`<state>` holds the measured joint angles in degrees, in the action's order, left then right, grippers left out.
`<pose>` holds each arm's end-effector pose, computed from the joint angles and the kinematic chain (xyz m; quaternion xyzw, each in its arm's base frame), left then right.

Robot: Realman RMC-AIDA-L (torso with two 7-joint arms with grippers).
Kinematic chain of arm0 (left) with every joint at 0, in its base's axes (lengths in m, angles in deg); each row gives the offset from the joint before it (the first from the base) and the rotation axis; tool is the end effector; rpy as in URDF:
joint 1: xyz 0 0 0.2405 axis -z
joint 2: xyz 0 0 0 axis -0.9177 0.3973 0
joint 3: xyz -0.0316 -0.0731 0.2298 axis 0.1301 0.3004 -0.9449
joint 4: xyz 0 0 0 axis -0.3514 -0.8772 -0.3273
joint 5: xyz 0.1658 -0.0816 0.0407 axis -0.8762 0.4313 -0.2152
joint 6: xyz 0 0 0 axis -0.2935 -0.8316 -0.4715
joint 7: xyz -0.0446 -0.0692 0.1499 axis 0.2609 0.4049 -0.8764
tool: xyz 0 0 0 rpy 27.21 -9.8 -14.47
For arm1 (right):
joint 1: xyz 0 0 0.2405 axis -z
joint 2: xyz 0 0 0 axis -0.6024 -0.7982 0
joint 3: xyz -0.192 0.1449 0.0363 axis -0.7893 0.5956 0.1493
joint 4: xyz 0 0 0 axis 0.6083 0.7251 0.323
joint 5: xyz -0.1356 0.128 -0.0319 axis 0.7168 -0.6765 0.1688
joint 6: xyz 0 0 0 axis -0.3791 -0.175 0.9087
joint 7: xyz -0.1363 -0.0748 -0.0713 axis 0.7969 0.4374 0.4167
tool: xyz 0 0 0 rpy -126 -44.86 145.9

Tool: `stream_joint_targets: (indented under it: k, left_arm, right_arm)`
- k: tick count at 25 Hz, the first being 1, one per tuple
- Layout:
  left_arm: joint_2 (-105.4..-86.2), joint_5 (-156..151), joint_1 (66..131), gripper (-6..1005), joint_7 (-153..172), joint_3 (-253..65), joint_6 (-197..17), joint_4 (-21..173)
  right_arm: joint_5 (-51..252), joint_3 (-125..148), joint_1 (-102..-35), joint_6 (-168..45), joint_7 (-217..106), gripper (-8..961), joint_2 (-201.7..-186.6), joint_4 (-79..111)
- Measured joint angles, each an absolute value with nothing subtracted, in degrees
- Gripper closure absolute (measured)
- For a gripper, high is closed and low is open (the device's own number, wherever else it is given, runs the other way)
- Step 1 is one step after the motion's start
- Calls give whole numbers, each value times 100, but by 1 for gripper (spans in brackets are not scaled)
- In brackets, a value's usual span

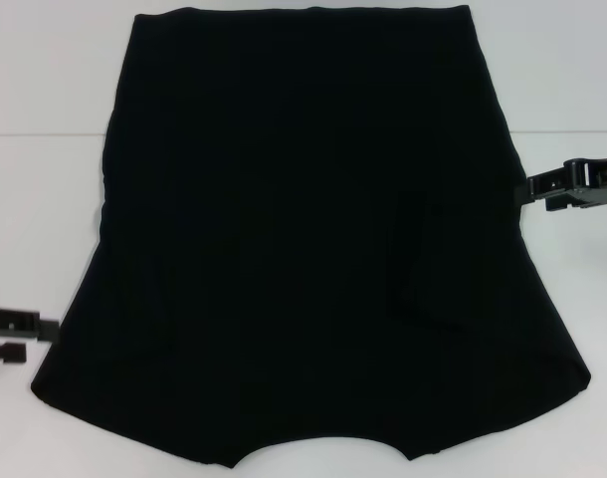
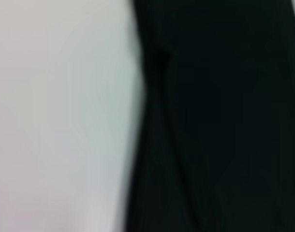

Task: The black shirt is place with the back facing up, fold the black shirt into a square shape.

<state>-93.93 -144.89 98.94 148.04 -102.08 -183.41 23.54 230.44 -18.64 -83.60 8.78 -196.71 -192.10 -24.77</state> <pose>-0.3191 0.2964 0.0787 -0.6942 -0.6960 -0.0992 0.1545 0.2348 0.4124 0.0511 -0.7901 0.5681 0.0689 0.2197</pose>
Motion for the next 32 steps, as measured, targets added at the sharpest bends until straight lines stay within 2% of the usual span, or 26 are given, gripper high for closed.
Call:
stream_joint_targets:
  k: [3,10,32]
  left_arm:
    - [-9432,-14716,9890,343,14818,-10309,-18214,2376]
    - [-9496,-14825,9862,422,14941,-10515,-17840,2498]
    - [-9602,-14834,9952,416,14941,-10975,-17402,2977]
  right_arm:
    - [23044,-1864,-8335,879,-19662,370,-19208,-2471]
    - [23043,-1864,-8310,881,-19654,370,-19206,-2469]
    - [23038,-1864,-8218,875,-19632,369,-19193,-2469]
